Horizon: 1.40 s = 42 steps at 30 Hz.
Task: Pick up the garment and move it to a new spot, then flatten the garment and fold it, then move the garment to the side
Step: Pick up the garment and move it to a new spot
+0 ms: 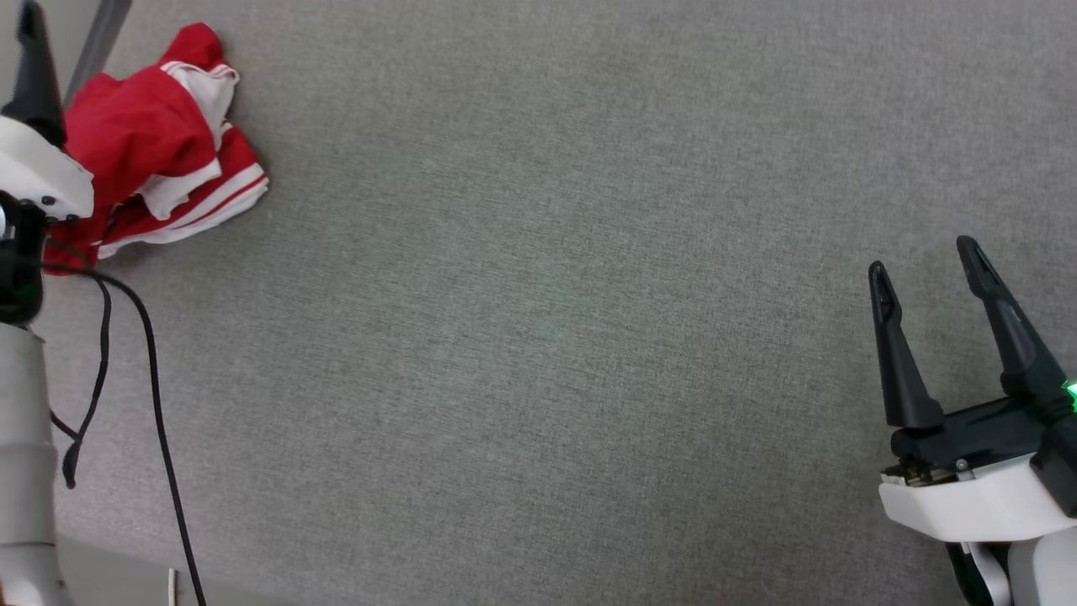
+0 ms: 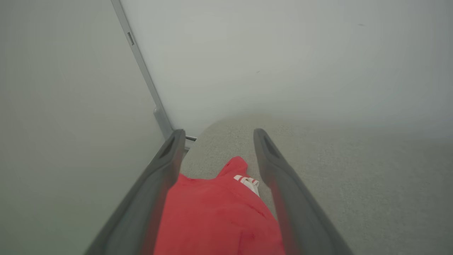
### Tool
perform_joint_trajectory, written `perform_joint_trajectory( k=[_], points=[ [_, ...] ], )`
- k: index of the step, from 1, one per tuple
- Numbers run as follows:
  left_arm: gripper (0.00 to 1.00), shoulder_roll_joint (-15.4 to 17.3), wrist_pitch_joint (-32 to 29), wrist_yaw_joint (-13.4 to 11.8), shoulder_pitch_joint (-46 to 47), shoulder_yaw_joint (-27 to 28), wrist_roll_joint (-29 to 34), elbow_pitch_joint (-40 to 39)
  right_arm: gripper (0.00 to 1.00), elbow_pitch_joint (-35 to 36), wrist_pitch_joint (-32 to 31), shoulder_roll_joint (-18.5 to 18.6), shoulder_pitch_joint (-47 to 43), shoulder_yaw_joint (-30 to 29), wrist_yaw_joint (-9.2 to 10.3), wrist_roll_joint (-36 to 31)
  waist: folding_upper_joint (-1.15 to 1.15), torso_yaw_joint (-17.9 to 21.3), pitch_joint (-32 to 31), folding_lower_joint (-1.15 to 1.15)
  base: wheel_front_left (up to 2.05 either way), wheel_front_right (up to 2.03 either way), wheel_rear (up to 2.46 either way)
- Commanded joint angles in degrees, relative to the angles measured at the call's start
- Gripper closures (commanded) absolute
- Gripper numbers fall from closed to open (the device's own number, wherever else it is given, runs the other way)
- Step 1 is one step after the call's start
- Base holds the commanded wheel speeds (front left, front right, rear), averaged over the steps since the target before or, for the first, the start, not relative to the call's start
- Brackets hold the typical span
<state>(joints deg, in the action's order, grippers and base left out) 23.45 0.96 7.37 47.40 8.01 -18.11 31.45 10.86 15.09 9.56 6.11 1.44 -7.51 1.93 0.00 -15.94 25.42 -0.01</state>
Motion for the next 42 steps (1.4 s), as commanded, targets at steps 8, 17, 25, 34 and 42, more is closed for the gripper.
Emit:
perform_joint_trajectory(
  k=[8, 17, 25, 34, 42],
  points=[
    [0.0, 7.8, -23.9, 0.0, 5.2, -12.2, -14.3, 6.4, 0.0, 2.1, 0.1, 1.9, 2.2, -0.6, 0.04, -0.3, 0.0, 1.8, 4.3, 0.01, 0.0, 0.0, 0.0],
    [0.0, 11.0, -41.2, 0.0, 6.4, -19.9, -22.3, 11.0, 0.0, 3.1, 0.1, 2.8, 2.8, -1.4, 0.04, -0.3, 0.0, 2.8, 7.8, 0.01, 0.0, 0.0, 0.0],
    [0.0, 6.5, -43.5, 0.1, 3.2, -25.4, -25.6, 16.7, 0.0, 2.6, 0.1, 3.2, 3.5, -1.1, 0.04, 0.1, 0.0, 3.0, 9.4, 0.01, 0.0, 0.0, 0.0],
    [1.0, 11.0, -34.7, 0.1, 6.3, -29.9, -25.3, 14.6, 0.0, 1.5, 0.1, 1.8, 3.4, -1.2, 0.04, 0.6, 0.0, 2.8, 6.4, 0.01, 0.0, 0.0, 0.0],
    [1.0, 16.0, -24.4, 0.0, 10.4, -36.4, -23.2, 8.9, 0.0, -0.3, 0.1, -0.9, 1.6, -0.5, 0.04, 1.0, 0.0, 2.6, -0.9, 0.01, 0.0, 0.0, 0.0]
  ],
)
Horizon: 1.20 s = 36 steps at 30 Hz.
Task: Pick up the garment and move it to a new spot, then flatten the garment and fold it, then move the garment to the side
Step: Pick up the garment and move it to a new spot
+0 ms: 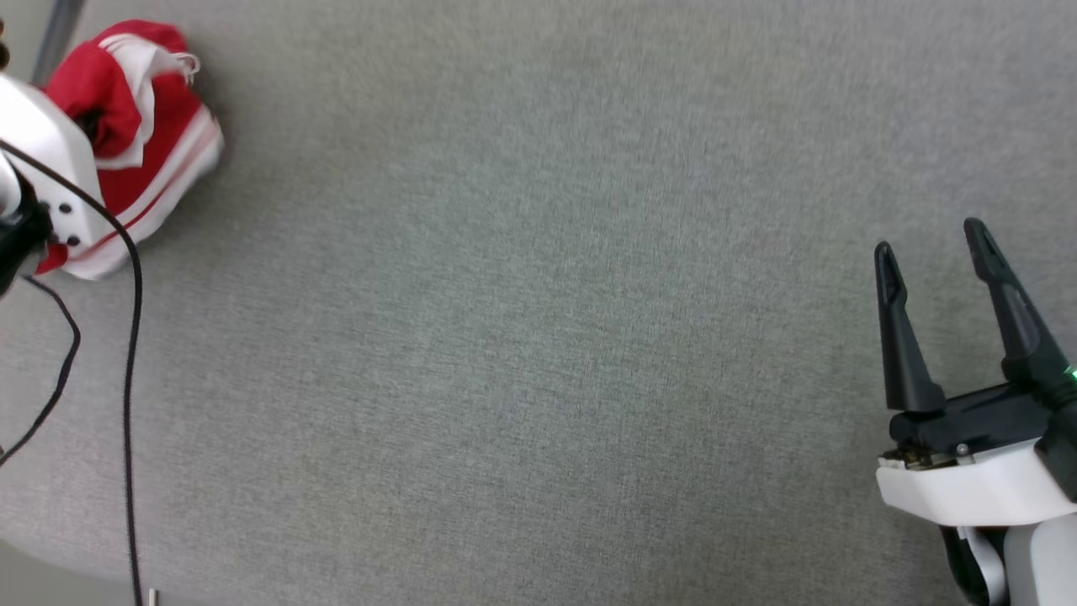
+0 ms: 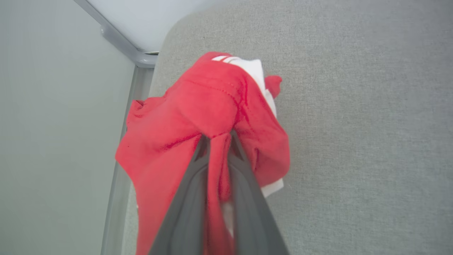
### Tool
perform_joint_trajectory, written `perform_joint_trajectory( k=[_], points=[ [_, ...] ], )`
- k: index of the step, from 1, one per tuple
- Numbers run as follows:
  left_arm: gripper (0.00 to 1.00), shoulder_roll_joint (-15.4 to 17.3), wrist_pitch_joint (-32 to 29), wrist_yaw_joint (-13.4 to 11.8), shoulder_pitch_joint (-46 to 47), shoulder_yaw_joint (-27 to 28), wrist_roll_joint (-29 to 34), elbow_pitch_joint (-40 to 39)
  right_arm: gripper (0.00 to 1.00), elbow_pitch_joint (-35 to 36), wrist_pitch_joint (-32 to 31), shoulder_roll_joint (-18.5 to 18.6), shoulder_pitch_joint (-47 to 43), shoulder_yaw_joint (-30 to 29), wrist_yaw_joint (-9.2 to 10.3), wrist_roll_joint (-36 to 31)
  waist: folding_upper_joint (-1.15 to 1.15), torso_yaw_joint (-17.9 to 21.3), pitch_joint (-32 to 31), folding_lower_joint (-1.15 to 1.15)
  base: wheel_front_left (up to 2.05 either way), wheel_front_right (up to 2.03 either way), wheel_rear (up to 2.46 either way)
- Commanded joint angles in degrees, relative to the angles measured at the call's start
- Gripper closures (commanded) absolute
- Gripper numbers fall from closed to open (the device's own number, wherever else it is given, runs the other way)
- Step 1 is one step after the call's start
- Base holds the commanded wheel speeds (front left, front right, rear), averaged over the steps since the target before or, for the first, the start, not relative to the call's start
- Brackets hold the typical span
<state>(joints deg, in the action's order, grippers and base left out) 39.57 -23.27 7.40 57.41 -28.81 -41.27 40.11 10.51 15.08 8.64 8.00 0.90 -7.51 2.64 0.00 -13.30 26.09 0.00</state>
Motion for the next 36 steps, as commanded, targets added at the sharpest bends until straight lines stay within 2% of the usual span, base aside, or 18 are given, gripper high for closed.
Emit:
perform_joint_trajectory(
  k=[1, 9, 17, 27, 36],
  points=[
    [1.0, 0.1, 0.4, 0.0, 0.8, -0.4, 0.1, -0.8, 0.0, -0.1, 0.1, -0.4, -0.7, 0.0, 0.04, 0.3, 0.0, 0.0, -2.5, 0.0, 0.0, 0.0, 0.0],
    [1.0, 1.2, 2.6, 0.0, 5.3, -7.1, 3.4, -10.9, 0.0, -1.1, 0.1, -2.7, -2.8, -0.7, 0.04, 0.5, 0.0, 1.4, -8.7, 0.0, 0.0, 0.0, 0.0],
    [1.0, -2.0, 3.1, 0.0, 10.4, -12.8, 4.6, -18.7, 0.0, -1.3, 0.1, -4.6, -3.3, -1.2, 0.04, 0.7, 0.0, 5.8, -11.0, 0.0, 0.0, 0.0, 0.0],
    [1.0, -8.9, 4.7, 0.0, 14.6, -22.1, 4.0, -24.1, 0.0, -1.4, 0.1, -5.7, -2.2, -1.8, 0.04, 1.4, 0.0, 13.4, -10.1, 0.0, 0.0, 0.0, 0.0],
    [1.0, -16.6, 6.7, 0.0, 14.3, -36.0, 2.0, -22.0, 0.0, -1.4, 0.1, -5.8, -1.0, -2.1, 0.04, 3.0, 0.0, 17.9, -6.9, 0.0, 0.0, 0.0, 0.0]
  ],
)
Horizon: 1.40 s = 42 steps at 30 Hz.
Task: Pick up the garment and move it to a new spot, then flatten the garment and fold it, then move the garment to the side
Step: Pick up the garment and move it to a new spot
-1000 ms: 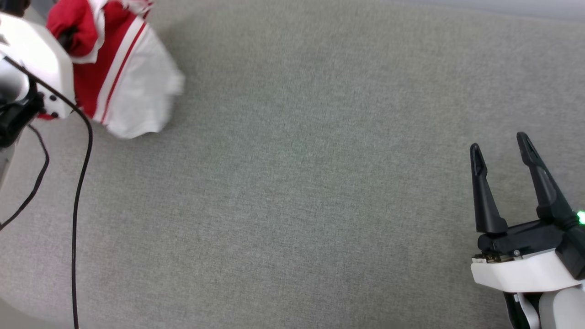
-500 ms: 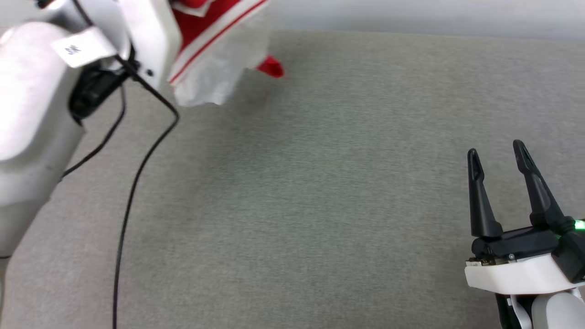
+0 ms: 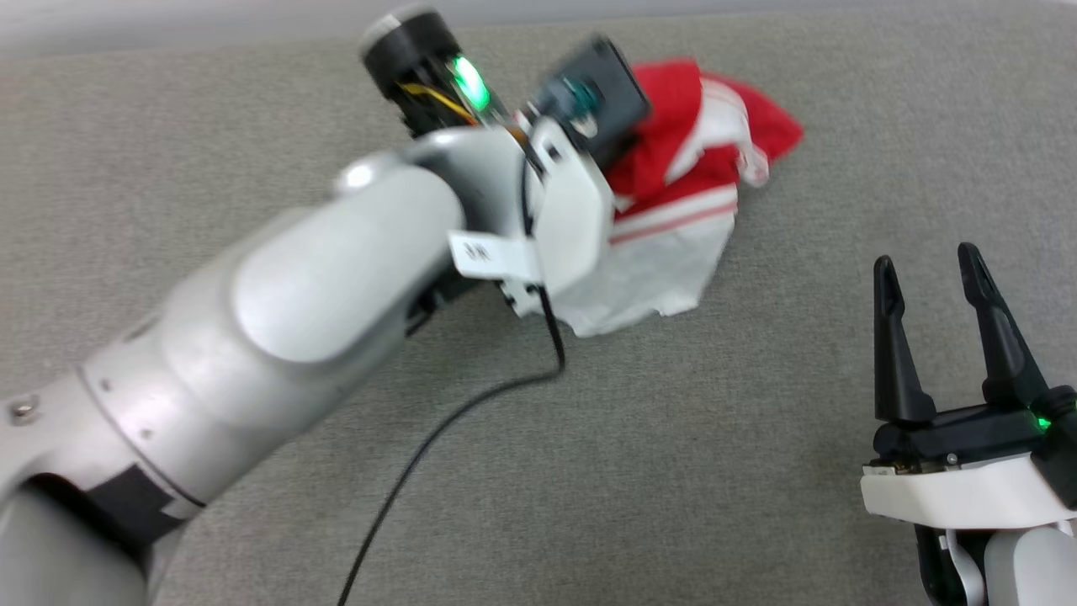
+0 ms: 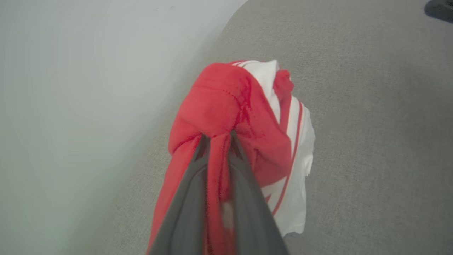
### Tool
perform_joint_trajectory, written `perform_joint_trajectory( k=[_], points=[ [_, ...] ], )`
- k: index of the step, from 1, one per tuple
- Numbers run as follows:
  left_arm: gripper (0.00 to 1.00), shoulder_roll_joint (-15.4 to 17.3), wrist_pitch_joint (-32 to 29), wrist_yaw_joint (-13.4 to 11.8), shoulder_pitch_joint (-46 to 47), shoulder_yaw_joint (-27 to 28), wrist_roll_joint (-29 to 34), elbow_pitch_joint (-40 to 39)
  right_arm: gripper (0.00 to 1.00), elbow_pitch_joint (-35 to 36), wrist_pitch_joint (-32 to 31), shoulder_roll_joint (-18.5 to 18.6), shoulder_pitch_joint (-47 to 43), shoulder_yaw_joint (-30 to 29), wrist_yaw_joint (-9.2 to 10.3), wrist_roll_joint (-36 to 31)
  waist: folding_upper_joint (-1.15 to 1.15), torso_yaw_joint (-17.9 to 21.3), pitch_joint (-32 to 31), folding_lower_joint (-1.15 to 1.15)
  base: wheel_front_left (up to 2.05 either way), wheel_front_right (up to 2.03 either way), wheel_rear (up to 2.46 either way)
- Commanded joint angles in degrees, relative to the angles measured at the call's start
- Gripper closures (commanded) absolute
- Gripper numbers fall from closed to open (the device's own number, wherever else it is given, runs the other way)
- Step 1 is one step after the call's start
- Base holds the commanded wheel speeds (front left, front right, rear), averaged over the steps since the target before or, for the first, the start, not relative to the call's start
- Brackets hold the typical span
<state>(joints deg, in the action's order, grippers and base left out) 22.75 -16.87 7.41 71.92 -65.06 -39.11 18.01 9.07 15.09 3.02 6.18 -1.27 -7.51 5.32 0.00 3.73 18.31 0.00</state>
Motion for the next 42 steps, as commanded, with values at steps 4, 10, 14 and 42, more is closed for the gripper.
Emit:
perform_joint_trajectory(
  k=[4, 10, 14, 42],
  points=[
    [1.0, -3.7, 2.5, 0.0, -1.7, -5.6, -1.3, 3.0, 0.0, -0.2, 0.1, -0.2, 1.2, -0.1, 0.04, 1.2, 0.0, 2.1, 2.1, 0.0, 0.0, 0.0, 0.0],
    [1.0, -9.1, 1.6, 0.0, -6.9, -8.3, -0.5, 6.7, 0.0, -0.4, 0.1, -0.2, 2.0, -0.2, 0.04, 1.6, 0.0, 3.3, 3.2, 0.0, 0.0, 0.0, 0.0],
    [1.0, -11.0, -3.1, 0.0, -12.5, -8.2, 3.3, 5.8, 0.0, -0.7, 0.1, -0.2, 2.2, -0.1, 0.04, 1.7, 0.0, 3.7, 3.4, 0.0, 0.0, 0.0, 0.0],
    [0.0, -8.7, 32.2, -17.1, -25.7, 8.6, 5.5, 11.6, 0.0, -6.5, 0.1, -0.2, -8.0, -1.4, 0.04, -0.2, 0.0, -5.3, -11.6, 0.0, 0.0, 0.0, 0.0]
  ],
)
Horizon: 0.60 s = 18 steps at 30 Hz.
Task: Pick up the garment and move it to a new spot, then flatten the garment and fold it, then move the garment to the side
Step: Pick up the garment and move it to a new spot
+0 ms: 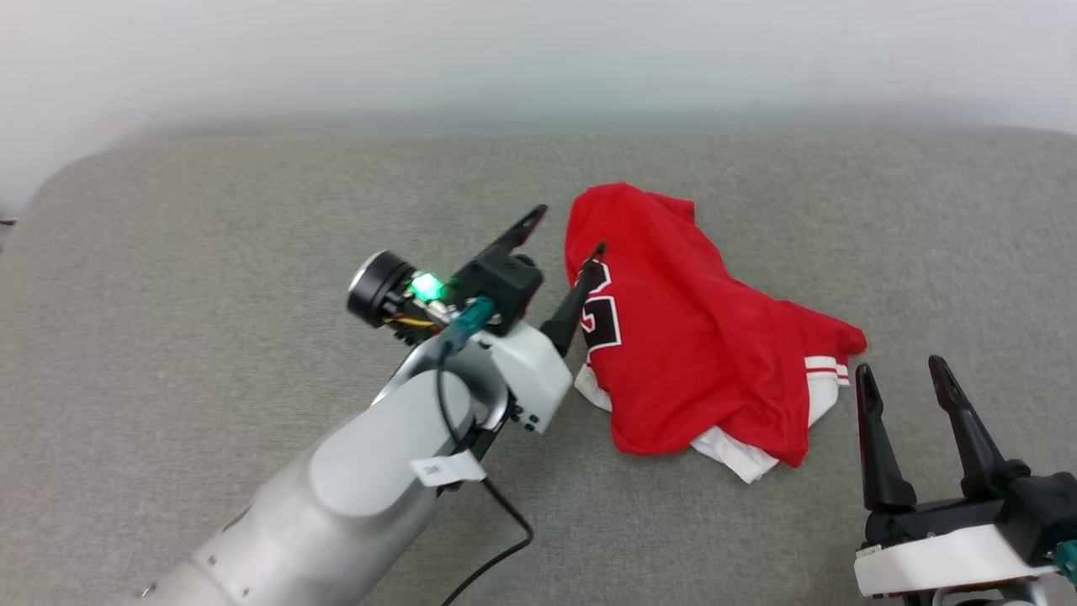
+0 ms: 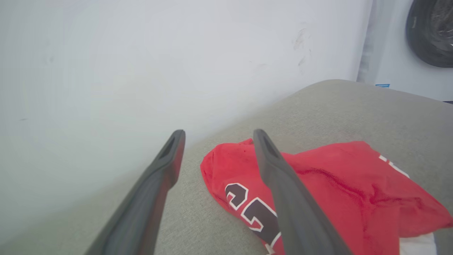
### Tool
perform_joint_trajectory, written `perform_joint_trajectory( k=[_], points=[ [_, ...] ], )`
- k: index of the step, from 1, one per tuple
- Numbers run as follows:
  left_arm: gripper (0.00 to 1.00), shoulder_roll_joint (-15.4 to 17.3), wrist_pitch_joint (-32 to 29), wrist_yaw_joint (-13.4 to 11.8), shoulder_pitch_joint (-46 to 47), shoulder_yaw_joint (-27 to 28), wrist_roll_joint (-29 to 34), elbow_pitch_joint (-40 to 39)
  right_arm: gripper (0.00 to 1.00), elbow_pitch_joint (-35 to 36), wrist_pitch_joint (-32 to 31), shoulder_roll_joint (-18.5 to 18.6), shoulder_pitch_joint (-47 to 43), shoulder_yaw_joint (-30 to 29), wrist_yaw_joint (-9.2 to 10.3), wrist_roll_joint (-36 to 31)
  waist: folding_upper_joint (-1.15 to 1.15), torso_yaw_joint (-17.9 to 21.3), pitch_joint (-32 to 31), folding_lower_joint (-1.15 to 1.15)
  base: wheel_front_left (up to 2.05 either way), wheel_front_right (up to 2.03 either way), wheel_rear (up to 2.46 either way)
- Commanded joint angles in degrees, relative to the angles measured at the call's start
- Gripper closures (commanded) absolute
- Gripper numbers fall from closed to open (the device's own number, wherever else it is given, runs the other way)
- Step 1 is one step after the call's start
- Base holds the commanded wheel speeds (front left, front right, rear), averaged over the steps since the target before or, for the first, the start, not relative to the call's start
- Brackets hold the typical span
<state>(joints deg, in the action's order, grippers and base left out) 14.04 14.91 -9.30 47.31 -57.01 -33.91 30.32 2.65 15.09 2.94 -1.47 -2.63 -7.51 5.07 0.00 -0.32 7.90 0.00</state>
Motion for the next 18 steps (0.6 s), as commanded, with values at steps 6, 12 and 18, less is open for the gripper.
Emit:
perform_joint_trajectory(
  k=[6, 12, 18],
  points=[
    [0.0, 4.2, 0.3, -5.9, -11.5, 10.6, 5.1, -9.4, 0.0, -1.1, 0.1, -0.1, -1.8, -0.2, 0.04, 0.0, 0.0, -2.7, -3.1, 0.0, 0.0, 0.0, 0.0],
    [0.0, 5.7, 0.3, -9.4, -20.6, 19.5, 8.8, -15.1, 0.0, -1.7, 0.1, -0.1, -2.7, -0.2, 0.04, -0.1, 0.0, -3.3, -4.3, 0.0, 0.0, 0.0, 0.0],
    [0.0, 6.1, 0.3, -11.3, -31.2, 28.6, 13.4, -20.1, 0.0, -2.7, 0.1, -0.1, -3.8, -0.4, 0.04, -0.1, 0.0, -3.4, -5.3, 0.0, 0.0, 0.0, 0.0]
  ],
)
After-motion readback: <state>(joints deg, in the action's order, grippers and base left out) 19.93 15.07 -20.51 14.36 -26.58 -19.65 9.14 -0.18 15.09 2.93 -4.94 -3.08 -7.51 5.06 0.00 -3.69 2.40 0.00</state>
